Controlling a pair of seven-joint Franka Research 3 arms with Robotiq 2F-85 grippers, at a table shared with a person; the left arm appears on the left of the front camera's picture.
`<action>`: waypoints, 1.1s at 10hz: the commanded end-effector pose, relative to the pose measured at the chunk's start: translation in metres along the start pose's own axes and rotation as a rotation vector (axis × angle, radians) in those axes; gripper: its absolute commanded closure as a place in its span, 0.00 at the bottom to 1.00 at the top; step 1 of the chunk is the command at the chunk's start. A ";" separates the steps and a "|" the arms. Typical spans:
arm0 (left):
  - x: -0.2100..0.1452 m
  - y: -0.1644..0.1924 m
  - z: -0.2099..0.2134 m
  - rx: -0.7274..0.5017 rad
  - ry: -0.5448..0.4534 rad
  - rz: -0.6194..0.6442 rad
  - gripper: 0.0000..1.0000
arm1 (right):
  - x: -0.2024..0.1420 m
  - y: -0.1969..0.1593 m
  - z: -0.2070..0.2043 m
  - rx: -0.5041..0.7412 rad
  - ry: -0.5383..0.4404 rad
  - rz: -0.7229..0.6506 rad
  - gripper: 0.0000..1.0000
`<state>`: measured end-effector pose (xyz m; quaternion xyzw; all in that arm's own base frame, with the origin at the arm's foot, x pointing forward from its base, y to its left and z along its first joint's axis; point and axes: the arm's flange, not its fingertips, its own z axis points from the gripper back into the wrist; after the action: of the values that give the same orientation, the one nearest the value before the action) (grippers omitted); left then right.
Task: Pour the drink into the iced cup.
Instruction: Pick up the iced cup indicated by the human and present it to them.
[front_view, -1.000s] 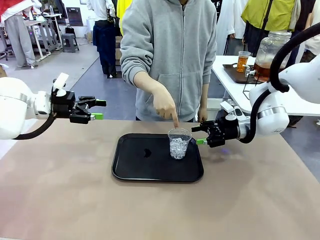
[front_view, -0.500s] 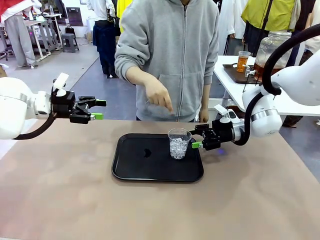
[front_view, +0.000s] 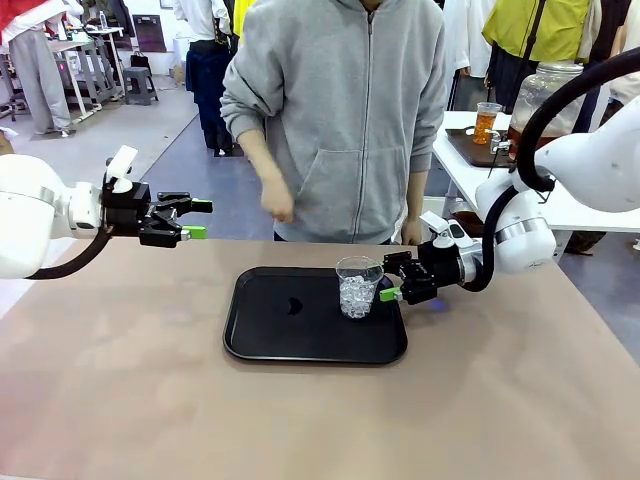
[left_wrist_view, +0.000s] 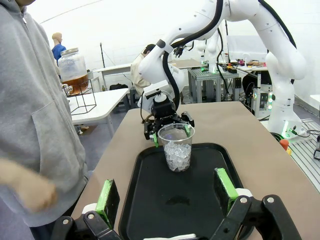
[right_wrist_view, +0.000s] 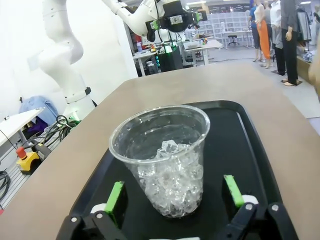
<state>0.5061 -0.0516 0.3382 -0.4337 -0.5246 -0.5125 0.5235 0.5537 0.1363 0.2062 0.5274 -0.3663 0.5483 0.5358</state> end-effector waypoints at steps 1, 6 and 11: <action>0.001 -0.001 0.000 -0.003 0.009 -0.003 0.00 | 0.003 -0.010 -0.006 0.034 0.009 -0.017 0.00; 0.001 -0.001 0.000 -0.003 0.009 -0.003 0.00 | 0.003 -0.014 -0.015 0.074 0.012 -0.003 0.00; 0.001 -0.001 0.000 -0.003 0.009 -0.003 0.00 | 0.007 -0.018 -0.030 0.145 0.029 -0.011 0.00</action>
<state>0.5061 -0.0516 0.3382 -0.4337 -0.5246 -0.5125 0.5235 0.5564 0.1623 0.2018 0.5521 -0.3295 0.5738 0.5074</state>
